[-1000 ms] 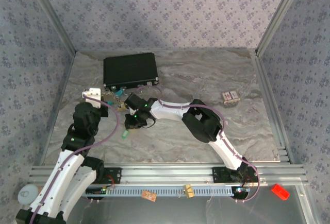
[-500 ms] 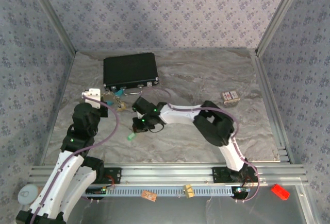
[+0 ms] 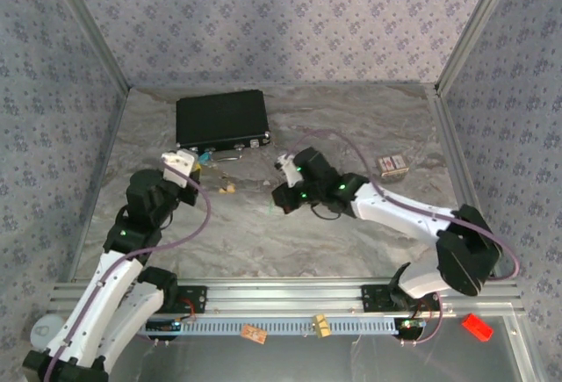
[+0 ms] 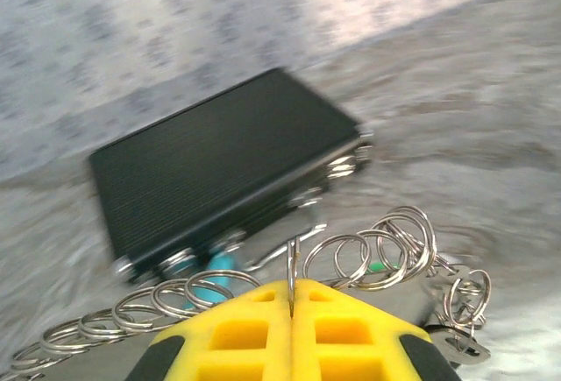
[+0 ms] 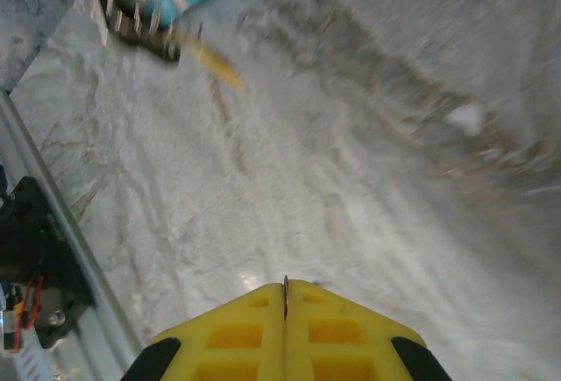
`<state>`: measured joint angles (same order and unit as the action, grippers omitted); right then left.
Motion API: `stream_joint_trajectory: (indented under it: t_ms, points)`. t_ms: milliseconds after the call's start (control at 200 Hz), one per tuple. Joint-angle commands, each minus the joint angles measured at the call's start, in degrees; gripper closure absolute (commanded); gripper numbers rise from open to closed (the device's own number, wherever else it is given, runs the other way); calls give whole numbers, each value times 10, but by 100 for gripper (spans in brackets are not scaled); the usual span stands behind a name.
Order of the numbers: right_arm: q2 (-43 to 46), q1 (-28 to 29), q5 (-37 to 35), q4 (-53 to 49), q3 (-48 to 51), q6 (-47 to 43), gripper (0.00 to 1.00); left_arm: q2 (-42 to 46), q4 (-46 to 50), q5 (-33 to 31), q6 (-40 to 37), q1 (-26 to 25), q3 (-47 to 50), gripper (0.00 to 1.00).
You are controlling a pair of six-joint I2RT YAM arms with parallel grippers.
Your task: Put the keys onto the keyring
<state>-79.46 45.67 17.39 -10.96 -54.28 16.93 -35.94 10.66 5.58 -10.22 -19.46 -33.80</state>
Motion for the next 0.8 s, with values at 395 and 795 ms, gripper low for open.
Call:
stream_joint_trajectory:
  t_ms: [395,795]
  points:
    - [58,-68,156,-118,-40,-235,100,-155,-3,105,-68,-217,-58,100]
    - [20,-48,169,-125,-50,-252,100,-218,-13,138,18,-253,-34,100]
